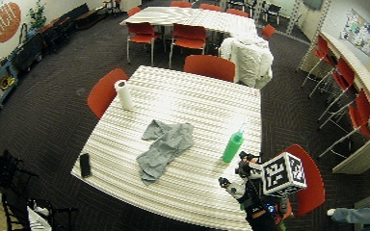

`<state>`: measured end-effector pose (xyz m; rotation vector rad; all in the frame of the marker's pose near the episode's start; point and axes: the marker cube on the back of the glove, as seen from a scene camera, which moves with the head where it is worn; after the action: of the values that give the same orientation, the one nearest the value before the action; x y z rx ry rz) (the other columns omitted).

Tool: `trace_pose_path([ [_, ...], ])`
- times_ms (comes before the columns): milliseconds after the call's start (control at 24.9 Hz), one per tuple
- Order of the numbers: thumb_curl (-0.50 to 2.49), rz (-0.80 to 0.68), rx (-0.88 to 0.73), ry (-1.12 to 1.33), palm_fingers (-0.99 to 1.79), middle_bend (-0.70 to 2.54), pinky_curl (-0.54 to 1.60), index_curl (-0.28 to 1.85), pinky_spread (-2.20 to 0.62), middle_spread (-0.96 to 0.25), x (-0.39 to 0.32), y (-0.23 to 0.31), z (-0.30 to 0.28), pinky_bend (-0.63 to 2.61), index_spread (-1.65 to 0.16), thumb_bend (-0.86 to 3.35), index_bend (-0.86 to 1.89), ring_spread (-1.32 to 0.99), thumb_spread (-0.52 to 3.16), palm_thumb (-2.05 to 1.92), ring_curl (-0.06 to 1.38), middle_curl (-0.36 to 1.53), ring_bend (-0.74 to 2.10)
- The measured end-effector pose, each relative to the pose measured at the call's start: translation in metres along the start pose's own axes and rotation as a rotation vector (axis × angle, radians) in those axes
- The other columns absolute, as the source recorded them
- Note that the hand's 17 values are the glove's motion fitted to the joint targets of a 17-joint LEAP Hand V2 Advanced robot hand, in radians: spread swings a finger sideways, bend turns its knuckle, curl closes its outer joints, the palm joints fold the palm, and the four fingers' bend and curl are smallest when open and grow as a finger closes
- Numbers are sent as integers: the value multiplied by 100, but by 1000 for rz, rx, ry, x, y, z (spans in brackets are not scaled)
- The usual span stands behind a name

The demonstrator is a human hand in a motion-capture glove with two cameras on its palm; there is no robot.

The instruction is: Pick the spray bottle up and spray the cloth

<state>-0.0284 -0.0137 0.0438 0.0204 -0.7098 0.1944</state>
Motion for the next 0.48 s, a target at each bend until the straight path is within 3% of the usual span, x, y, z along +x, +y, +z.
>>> trace_pose_path([
  [281,43,203,29,-562,30,18,39,18,5,6,13,0,23,73,-35,4,6,4,104,64,32,28,47],
  [482,44,256,98,-710,23,20,41,15,6,6,18,-2,30,77,-35,0,5,5,105,62,33,30,49],
])
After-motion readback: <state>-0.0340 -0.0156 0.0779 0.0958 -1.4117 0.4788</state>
